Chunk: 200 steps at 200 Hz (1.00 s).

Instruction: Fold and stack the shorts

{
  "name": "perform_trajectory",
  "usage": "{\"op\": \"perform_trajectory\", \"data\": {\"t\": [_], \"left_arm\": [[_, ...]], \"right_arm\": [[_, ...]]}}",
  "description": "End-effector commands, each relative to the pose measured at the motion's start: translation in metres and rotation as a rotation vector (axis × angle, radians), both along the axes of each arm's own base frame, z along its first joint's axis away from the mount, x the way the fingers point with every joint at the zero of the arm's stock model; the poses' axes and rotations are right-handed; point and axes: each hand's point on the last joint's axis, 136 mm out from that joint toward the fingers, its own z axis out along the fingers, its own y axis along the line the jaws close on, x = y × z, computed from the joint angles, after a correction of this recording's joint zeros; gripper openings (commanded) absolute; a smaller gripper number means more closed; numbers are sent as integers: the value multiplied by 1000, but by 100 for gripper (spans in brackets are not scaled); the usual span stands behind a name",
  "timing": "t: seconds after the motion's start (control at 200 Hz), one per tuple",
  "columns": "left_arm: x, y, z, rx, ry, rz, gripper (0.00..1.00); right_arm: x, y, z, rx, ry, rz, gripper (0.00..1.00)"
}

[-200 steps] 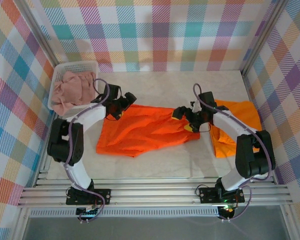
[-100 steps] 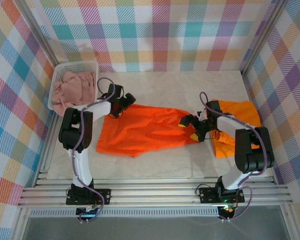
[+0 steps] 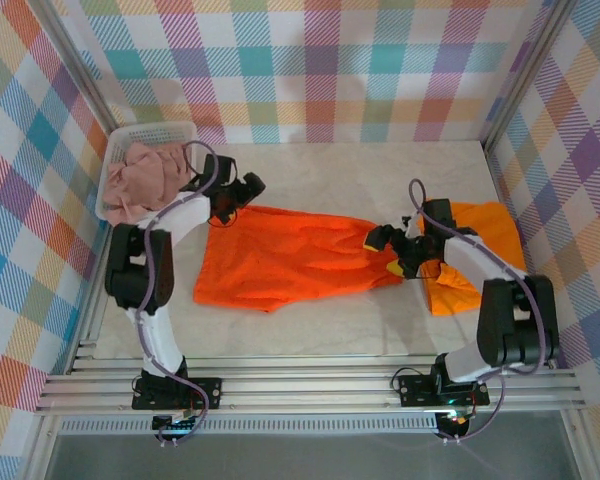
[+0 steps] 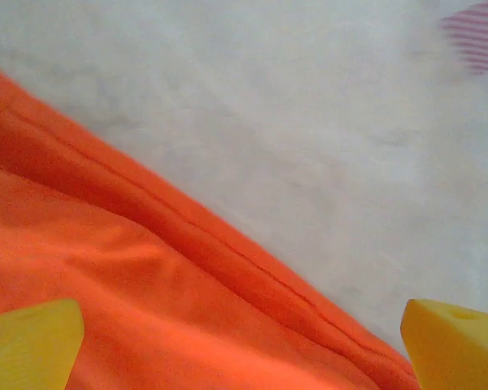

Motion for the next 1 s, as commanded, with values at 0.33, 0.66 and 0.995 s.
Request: {"op": "perform_trajectory", "data": {"t": [0.33, 0.66, 0.995], "left_arm": [[-145, -22, 107, -80, -245, -292, 100], [-199, -11, 94, -116, -263, -292, 100], [-210, -7, 86, -119, -254, -279, 100]], "right_arm": [[29, -51, 3, -347, 19, 103, 100], [33, -50, -44, -364, 164, 210, 88], [24, -37, -66, -408, 205, 276, 76]]}}
